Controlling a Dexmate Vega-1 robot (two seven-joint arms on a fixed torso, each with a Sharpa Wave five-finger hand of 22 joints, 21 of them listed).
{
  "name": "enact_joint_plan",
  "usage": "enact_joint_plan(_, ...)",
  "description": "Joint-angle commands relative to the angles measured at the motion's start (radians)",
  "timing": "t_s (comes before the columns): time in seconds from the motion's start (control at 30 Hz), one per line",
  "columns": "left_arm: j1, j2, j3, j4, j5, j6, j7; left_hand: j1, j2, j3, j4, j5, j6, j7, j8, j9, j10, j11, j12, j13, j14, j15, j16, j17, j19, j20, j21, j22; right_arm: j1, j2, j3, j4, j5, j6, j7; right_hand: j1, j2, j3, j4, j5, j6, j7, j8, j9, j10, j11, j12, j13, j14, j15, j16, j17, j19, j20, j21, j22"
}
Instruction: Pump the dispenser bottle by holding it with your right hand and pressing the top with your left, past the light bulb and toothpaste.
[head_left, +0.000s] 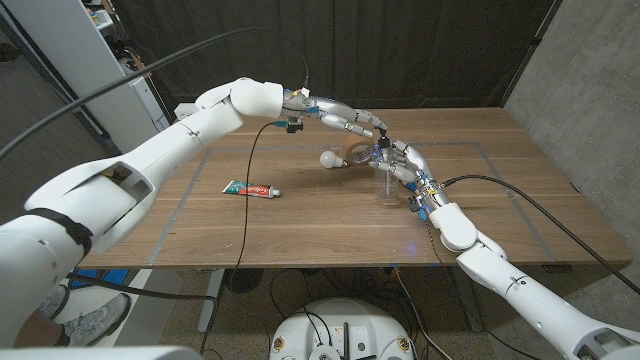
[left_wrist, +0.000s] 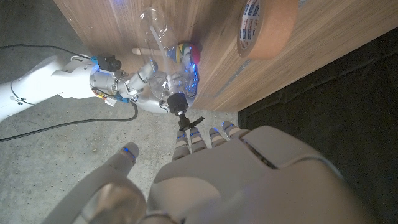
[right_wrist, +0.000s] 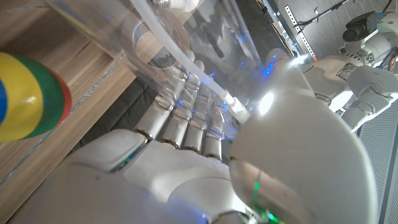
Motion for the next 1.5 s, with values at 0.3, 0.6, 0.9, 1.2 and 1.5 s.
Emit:
enact_joint_plan(0.3,0.002,0.010,-0.028,-0.031,0.022,0.002,0.055,0.008,0.124,0.008,-0.009,0.009,-0.010,-0.010,0.006,0.004,-0.012,-0.007,0.001,-0.001,-0.053,-0.068,0.004,-0.001,-0.019,-0.110,0.009,0.001,0.007,0.000,-0.007,0.008,-0.001,-0.001,0.010,0.110,0.116,0.023,0.017,0.003,0.005,0.005,0.009,0.002,0.101,-0.094,0.003,0.005,0.009,-0.127,-0.006,0.006,-0.006,-0.044,0.014,0.003)
enact_joint_plan(0.6,0.006,0.013,-0.042,-0.042,0.021,0.016,0.076,0.010,0.123,0.011,-0.011,0.010,-0.012,-0.010,0.007,0.004,-0.014,-0.010,0.001,-0.001,-0.050,-0.068,0.004,-0.002,-0.012,-0.110,0.011,0.001,0.008,0.003,-0.007,0.012,0.001,0.000,0.007,0.112,0.117,0.023,0.017,0.002,0.002,0.003,0.010,0.000,0.100,-0.093,0.000,0.006,0.008,-0.128,-0.010,0.009,-0.007,-0.044,0.017,0.003)
enact_joint_plan(0.9,0.015,0.021,-0.057,-0.055,0.004,0.039,0.089,0.012,0.122,0.016,-0.014,0.010,-0.012,-0.013,0.009,0.004,-0.013,-0.011,0.004,-0.001,-0.040,-0.068,0.006,-0.003,-0.002,-0.106,0.014,0.000,0.008,0.005,-0.006,0.014,0.005,0.002,0.008,0.113,0.118,0.022,0.017,0.002,0.001,0.002,0.011,-0.002,0.099,-0.096,-0.001,0.010,0.010,-0.127,-0.012,0.012,-0.009,-0.045,0.021,0.003)
enact_joint_plan(1.2,0.067,0.046,-0.096,-0.092,-0.051,0.146,0.119,0.014,0.120,0.020,-0.016,0.010,-0.006,-0.013,0.012,0.004,-0.011,-0.008,0.005,-0.001,-0.029,-0.066,0.008,-0.004,0.014,-0.100,0.019,0.000,0.007,0.022,-0.002,0.023,0.027,0.013,0.002,0.113,0.118,0.022,0.018,0.002,-0.001,0.002,0.012,-0.003,0.098,-0.094,-0.004,0.010,0.009,-0.126,-0.017,0.014,-0.013,-0.044,0.024,0.003)
enact_joint_plan(1.5,0.136,0.075,-0.142,-0.147,-0.095,0.261,0.188,0.015,0.117,0.026,-0.018,0.010,0.006,-0.014,0.015,0.003,0.000,-0.006,0.010,-0.001,-0.013,-0.066,0.009,-0.004,0.026,-0.094,0.021,-0.001,0.009,0.053,0.003,0.040,0.039,0.034,-0.017,0.116,0.118,0.021,0.017,0.002,-0.009,0.001,0.010,-0.004,0.092,-0.095,-0.008,0.013,0.008,-0.127,-0.020,0.016,-0.019,-0.044,0.026,0.003)
